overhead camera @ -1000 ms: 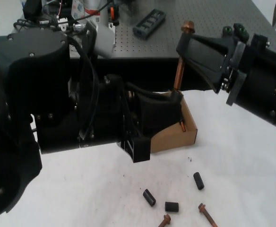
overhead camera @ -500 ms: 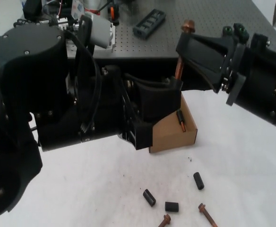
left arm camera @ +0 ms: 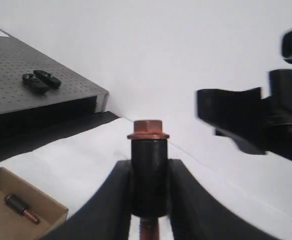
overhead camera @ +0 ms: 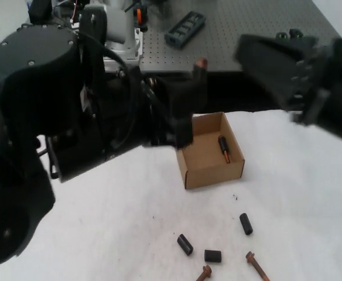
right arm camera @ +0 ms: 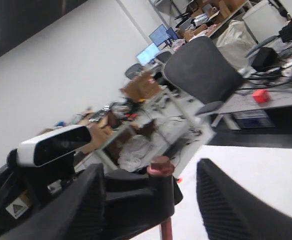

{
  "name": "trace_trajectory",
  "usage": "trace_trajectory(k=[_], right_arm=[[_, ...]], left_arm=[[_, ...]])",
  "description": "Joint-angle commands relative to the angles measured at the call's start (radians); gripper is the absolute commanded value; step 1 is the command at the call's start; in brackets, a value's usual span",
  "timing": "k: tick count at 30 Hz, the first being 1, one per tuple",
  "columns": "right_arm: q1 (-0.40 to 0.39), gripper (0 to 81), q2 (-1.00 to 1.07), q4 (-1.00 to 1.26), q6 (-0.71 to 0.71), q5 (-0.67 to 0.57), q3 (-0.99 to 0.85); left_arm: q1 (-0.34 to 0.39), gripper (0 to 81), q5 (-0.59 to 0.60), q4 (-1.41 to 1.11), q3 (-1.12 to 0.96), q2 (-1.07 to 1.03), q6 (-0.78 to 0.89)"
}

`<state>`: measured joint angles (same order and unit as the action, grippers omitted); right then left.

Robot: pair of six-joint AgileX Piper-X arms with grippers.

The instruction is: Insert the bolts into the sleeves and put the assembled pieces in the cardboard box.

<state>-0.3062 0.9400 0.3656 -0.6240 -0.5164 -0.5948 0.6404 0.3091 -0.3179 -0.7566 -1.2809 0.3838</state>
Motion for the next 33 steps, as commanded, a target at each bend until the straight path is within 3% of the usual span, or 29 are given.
trace_trajectory(k=[1, 5, 11, 16, 21, 30, 33], right_arm=[[0.146, 40.7, -0.151, -0.283, 0.096, -0.008, -0.01], [0.244, 40.7, -0.257, -0.658, 0.29, 0.118, -0.01], [0.286, 40.7, -0.302, -1.043, 0.428, 0.295, -0.01], [0.286, 40.7, -0.28, -1.093, 0.439, 0.305, -0.01], [0.286, 40.7, -0.25, -1.121, 0.439, 0.379, -0.008], [0.283, 40.7, -0.102, -1.168, 0.439, 0.387, -0.008], [0.28, 40.7, -0.067, -1.141, 0.439, 0.385, -0.008]], left_arm=[[0.002, 0.7, -0.036, -0.026, -0.018, 0.021, 0.035], [-0.029, 0.7, -0.036, 0.053, -0.178, -0.196, 0.104], [-0.033, 0.7, -0.076, 0.413, -0.585, -0.551, 0.022], [-0.033, 0.7, -0.077, 0.638, -0.914, -0.807, 0.004], [-0.033, 0.7, -0.074, 0.737, -1.095, -0.968, -0.004], [-0.025, 0.2, -0.074, 0.781, -1.156, -1.055, -0.004], [-0.02, 5.1, -0.07, 0.781, -1.156, -1.057, -0.004]])
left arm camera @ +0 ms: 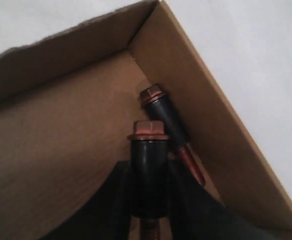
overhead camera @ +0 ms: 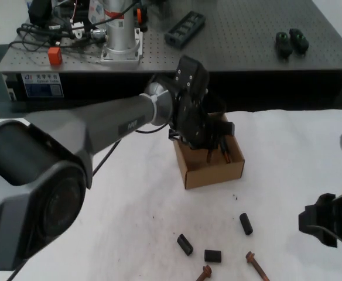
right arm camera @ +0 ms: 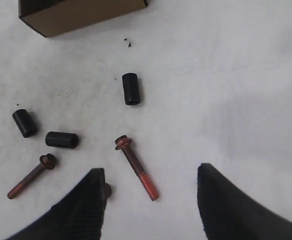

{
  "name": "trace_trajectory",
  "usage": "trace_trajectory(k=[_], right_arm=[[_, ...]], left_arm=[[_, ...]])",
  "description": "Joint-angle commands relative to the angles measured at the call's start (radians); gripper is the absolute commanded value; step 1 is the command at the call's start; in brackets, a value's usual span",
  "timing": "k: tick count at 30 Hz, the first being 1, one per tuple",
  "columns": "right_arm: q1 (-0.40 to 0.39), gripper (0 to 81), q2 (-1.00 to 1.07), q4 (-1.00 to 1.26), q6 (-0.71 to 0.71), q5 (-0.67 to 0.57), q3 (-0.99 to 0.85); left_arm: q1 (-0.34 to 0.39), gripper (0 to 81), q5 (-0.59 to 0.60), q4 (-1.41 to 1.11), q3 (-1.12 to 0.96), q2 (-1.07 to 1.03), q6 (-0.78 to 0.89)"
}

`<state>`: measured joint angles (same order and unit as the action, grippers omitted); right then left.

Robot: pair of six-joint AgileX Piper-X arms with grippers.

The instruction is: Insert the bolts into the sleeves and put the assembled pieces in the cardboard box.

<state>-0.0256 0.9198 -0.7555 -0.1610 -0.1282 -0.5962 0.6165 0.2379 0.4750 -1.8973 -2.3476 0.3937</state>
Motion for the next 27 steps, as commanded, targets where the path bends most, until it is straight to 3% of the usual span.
trace_trajectory(k=[1, 5, 7, 13, 21, 27], right_arm=[[0.0, 40.7, -0.037, -0.008, -0.019, -0.004, -0.007], [0.0, 40.7, 0.027, 0.028, 0.034, -0.006, -0.007], [0.0, 40.7, 0.077, 0.03, 0.064, -0.01, -0.012], [-0.048, 39.0, 0.263, 0.03, 0.187, -0.017, -0.044], [-0.204, 35.4, 0.534, 0.086, 0.255, 0.074, -0.137], [-0.241, 34.4, 0.695, 0.06, 0.289, 0.157, -0.19]], left_arm=[[0.003, 8.5, 0.001, -0.012, -0.016, 0.01, -0.011], [0.003, 21.4, 0.006, -0.012, -0.016, 0.01, 0.021], [0.003, 23.7, 0.036, -0.012, -0.016, 0.01, 0.026], [-0.003, 23.7, 0.149, 0.003, -0.046, 0.032, 0.033], [-0.045, 23.7, 0.122, 0.172, -0.044, 0.179, -0.063], [-0.05, 23.7, 0.102, 0.31, 0.027, 0.29, -0.221]])
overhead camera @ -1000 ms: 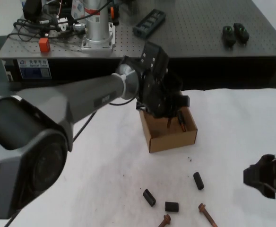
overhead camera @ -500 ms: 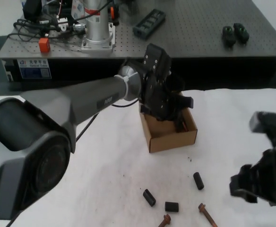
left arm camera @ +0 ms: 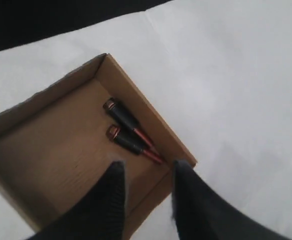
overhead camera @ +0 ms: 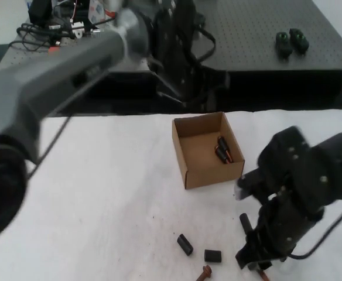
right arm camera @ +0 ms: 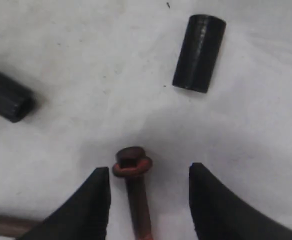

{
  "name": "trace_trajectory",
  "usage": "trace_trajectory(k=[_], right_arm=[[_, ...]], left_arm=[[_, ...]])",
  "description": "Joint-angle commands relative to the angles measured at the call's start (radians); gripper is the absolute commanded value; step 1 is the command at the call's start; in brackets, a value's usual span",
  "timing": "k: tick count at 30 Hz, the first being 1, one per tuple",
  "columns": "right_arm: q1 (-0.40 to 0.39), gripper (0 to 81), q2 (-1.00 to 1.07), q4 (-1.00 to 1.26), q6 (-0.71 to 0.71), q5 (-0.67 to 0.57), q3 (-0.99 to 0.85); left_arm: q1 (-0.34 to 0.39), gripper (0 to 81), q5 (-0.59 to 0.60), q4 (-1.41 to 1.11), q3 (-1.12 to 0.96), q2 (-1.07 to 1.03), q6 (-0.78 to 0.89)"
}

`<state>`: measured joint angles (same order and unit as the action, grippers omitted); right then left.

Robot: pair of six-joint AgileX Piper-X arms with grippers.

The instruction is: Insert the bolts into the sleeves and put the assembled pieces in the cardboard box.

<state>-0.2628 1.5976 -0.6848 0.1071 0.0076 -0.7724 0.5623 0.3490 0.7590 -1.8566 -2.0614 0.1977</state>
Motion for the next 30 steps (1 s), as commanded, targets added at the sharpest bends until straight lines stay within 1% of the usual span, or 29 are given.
trace_trajectory(k=[1, 2, 5, 8, 9, 14, 17, 18, 19, 22, 23, 24, 25, 27, 30], right_arm=[[-0.003, 32.6, 0.03, -0.012, 0.028, 0.021, -0.014], [-0.003, 30.5, 0.04, -0.016, 0.028, 0.021, -0.014], [-0.006, 20.1, 0.055, -0.033, 0.028, 0.021, -0.014], [-0.006, 4.5, 0.054, -0.031, 0.031, 0.021, -0.014], [-0.006, 1.3, 0.054, -0.031, 0.043, 0.027, -0.014], [-0.001, 1.3, 0.034, -0.031, 0.072, 0.03, -0.014], [-0.001, 1.3, 0.028, -0.062, 0.071, 0.033, -0.014], [-0.001, 4.4, 0.028, -0.076, 0.071, 0.022, -0.014], [-0.001, 10.1, 0.028, -0.093, 0.066, 0.015, -0.014], [-0.001, 31.6, 0.028, -0.122, 0.065, 0.017, -0.014], [-0.001, 36.1, 0.028, -0.122, 0.065, 0.022, -0.014], [-0.001, 37.2, 0.028, -0.122, 0.065, 0.027, -0.012], [-0.001, 36.1, 0.028, -0.122, 0.065, 0.027, -0.012], [-0.001, 31.2, 0.028, -0.131, 0.065, 0.027, -0.012], [-0.001, 19.0, 0.028, -0.135, 0.065, 0.027, -0.002]], left_arm=[[0.004, 23.7, -0.009, 0.024, 0.011, 0.023, -0.031], [0.004, 23.7, -0.009, 0.017, 0.046, 0.046, -0.041], [0.004, 23.7, -0.009, -0.016, 0.153, 0.109, -0.053], [0.004, 23.7, -0.009, -0.053, 0.239, 0.16, -0.053], [0.004, 23.7, -0.003, -0.057, 0.26, 0.171, -0.061], [0.014, 23.7, 0.031, -0.014, 0.313, 0.182, -0.146], [0.02, 23.7, 0.028, 0.027, 0.319, 0.182, -0.177], [0.023, 23.7, 0.028, 0.03, 0.319, 0.182, -0.177], [0.023, 23.7, 0.028, 0.03, 0.319, 0.182, -0.177], [0.023, 23.7, 0.028, 0.03, 0.319, 0.182, -0.177], [0.023, 23.7, 0.028, 0.03, 0.319, 0.182, -0.177], [0.023, 23.7, 0.028, 0.03, 0.319, 0.182, -0.177], [0.023, 23.7, 0.028, 0.03, 0.319, 0.182, -0.177], [0.023, 23.7, 0.028, 0.03, 0.319, 0.182, -0.177], [0.023, 23.7, 0.028, 0.03, 0.319, 0.182, -0.177]])
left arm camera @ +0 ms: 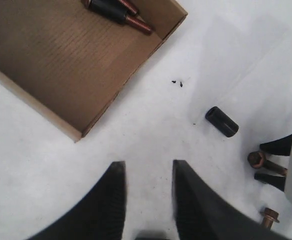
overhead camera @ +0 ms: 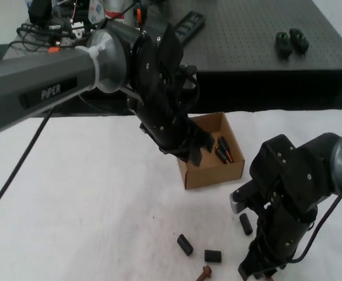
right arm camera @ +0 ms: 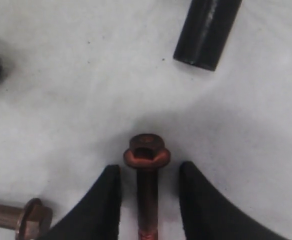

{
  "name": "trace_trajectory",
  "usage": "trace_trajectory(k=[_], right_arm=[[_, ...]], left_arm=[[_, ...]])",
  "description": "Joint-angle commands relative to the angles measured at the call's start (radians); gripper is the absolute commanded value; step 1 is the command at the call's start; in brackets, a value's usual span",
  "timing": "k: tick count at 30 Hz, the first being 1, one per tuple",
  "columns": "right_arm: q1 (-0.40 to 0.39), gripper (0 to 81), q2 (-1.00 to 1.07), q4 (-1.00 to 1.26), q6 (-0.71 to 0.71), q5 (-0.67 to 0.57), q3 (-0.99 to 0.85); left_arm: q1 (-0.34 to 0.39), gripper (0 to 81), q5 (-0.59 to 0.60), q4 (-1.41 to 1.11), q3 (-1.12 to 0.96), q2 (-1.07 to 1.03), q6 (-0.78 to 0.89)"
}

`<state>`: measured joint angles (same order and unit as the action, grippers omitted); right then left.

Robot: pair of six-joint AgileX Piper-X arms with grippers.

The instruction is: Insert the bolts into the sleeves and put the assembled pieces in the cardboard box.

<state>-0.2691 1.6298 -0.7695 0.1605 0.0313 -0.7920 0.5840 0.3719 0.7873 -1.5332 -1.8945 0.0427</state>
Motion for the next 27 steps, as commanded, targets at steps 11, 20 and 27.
trace_trajectory(k=[11, 20, 27], right_arm=[[0.018, 1.5, -0.106, 0.034, -0.017, -0.009, 0.089], [0.079, 1.5, -0.437, -0.079, -0.127, -0.095, 0.172], [0.096, 1.5, -0.61, -0.141, -0.176, -0.094, 0.185]], left_arm=[[0.018, 23.7, 0.025, 0.122, -0.004, 0.016, -0.186], [0.132, 23.7, 0.025, 0.195, 0.012, 0.001, -0.632], [0.218, 23.7, 0.013, 0.156, 0.012, -0.066, -0.732]])
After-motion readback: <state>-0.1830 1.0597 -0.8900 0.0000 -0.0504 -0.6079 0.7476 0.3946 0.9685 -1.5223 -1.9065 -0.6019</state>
